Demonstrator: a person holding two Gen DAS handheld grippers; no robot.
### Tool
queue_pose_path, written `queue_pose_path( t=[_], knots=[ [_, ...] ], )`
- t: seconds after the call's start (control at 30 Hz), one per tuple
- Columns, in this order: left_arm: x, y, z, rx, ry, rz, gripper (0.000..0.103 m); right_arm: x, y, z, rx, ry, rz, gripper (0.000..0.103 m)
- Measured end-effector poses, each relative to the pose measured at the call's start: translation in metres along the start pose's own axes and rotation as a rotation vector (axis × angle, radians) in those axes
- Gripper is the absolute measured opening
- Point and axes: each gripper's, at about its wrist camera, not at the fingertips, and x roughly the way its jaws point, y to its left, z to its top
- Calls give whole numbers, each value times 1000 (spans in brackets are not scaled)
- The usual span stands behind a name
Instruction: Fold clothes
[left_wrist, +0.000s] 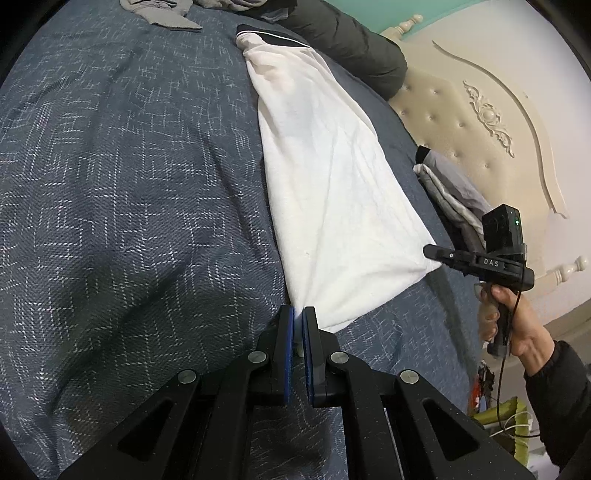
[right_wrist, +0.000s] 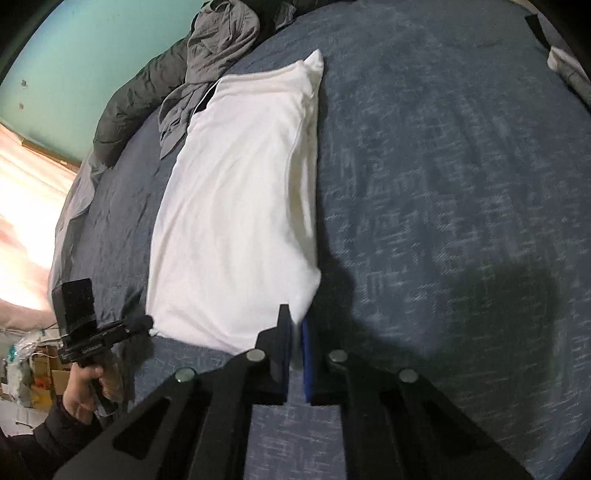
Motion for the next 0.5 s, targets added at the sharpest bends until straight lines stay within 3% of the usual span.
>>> queue_pose_path(
  t=[0.33, 0.5],
  knots=[
    [-1, 4, -2, 3, 4, 0, 5, -4, -1, 2, -25, -6, -56, 4],
    [1, 3, -2, -7, 2, -5, 5, -25, 5, 22, -5, -47, -63, 11]
  ],
)
